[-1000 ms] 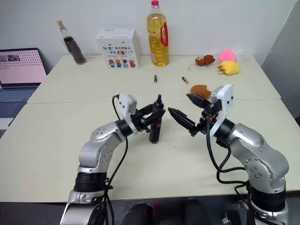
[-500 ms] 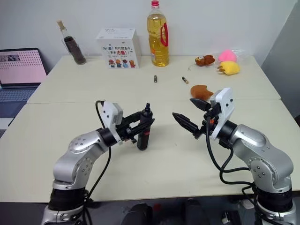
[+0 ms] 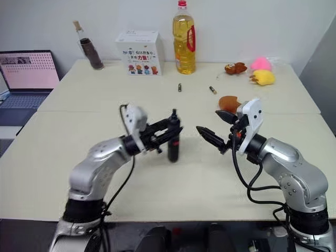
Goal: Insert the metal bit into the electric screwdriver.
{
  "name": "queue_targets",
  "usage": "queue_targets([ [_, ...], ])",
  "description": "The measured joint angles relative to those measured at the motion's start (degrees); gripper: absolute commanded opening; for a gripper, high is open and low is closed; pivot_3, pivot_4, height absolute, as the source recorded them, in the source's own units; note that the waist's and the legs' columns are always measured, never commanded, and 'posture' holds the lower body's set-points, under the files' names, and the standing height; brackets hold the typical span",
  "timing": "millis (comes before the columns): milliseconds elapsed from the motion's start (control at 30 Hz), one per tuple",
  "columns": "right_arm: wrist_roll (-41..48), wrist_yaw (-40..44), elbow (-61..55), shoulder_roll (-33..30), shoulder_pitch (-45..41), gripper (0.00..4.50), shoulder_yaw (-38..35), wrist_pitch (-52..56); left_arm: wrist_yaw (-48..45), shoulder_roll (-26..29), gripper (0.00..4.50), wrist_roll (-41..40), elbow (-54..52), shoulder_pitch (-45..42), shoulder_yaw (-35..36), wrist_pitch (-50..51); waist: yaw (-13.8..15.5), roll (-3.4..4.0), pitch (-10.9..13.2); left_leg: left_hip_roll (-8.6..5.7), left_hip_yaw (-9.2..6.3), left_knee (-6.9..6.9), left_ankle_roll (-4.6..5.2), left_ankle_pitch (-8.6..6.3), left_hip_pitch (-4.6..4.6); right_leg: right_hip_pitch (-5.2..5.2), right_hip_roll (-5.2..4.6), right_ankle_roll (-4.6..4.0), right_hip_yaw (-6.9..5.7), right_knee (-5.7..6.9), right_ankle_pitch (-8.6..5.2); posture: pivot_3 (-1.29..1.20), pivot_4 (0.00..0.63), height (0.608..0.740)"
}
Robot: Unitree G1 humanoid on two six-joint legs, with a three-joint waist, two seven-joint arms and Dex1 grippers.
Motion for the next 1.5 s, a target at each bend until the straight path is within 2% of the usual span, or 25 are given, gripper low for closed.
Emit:
queue_targets([
  [167,-1.8,0.9,2.2,-2.1,0.4,4.5,-1.6,-1.2,0.1,-4.1,1.69,0.7,6.7,-7.1,-1.4,-3.7,0.0,0.0,0.0,0.0,0.03,-0.04,0.01,0.0,0.02,0.0,0.01,-0.01,0.01,-0.01,0.01,0.0,0.15,0.74],
  [267,-2.1,1.0,2.4,-2.6,0.8,4.5,-2.4,-1.6,-0.6,-4.8,1.69,1.2,8.4,-8.3,-2.6,-5.8,-0.2,0.02,0.0,0.03,0.06,-0.1,0.02,-0.01,0.06,0.0,0.04,-0.01,0.05,-0.03,0.0,0.0,0.15,0.74],
  [367,-2.1,1.0,2.4,-3.3,1.6,4.5,-3.4,-1.6,-1.9,-4.0,1.69,1.8,9.5,-6.9,-3.6,-6.9,-0.3,0.02,0.0,0.07,0.04,-0.1,0.02,-0.01,0.07,0.0,0.06,-0.02,0.04,-0.02,0.0,0.0,0.15,0.74],
  [533,-1.7,0.5,-0.6,-3.0,5.9,4.5,-4.4,-1.5,-2.8,0.4,1.69,2.3,9.0,2.6,-2.2,-9.5,-0.4,0.02,0.0,0.12,-0.03,-0.15,0.02,-0.01,0.1,-0.01,0.07,-0.02,0.06,-0.03,0.0,0.0,0.15,0.74],
  [800,-1.3,0.5,-1.4,-1.7,10.3,4.5,-3.4,-1.7,-2.0,-0.2,1.69,3.7,7.4,7.1,-2.0,-15.8,0.1,0.03,-0.1,0.07,0.01,-0.08,0.03,-0.02,0.13,0.12,0.04,-0.02,0.03,-0.12,0.04,0.0,0.15,0.74],
  [1100,-2.9,1.0,0.2,-1.8,9.8,4.5,-2.9,-2.7,-0.9,2.2,1.69,3.4,3.0,8.9,-1.9,-13.4,-0.1,0.05,-0.1,0.09,0.02,-0.09,0.03,-0.02,0.18,0.13,0.09,-0.02,0.04,-0.1,0.04,0.0,0.15,0.74],
  [1367,-7.5,2.6,5.3,-4.9,9.4,4.5,-2.8,-4.9,-0.3,4.0,1.69,2.0,0.6,7.6,-1.9,-8.2,-0.1,0.04,0.0,0.1,0.02,-0.1,0.03,-0.02,0.14,0.1,0.09,-0.02,0.02,-0.1,0.04,0.0,0.15,0.74],
  [1500,-12.8,4.1,11.9,-11.0,8.9,4.5,-2.7,-6.2,-0.3,3.6,1.69,0.3,0.1,4.9,-1.8,-5.7,0.1,0.03,0.0,0.03,0.06,-0.07,0.03,-0.02,0.08,0.1,0.04,-0.01,0.02,-0.16,0.04,0.0,0.15,0.74],
])
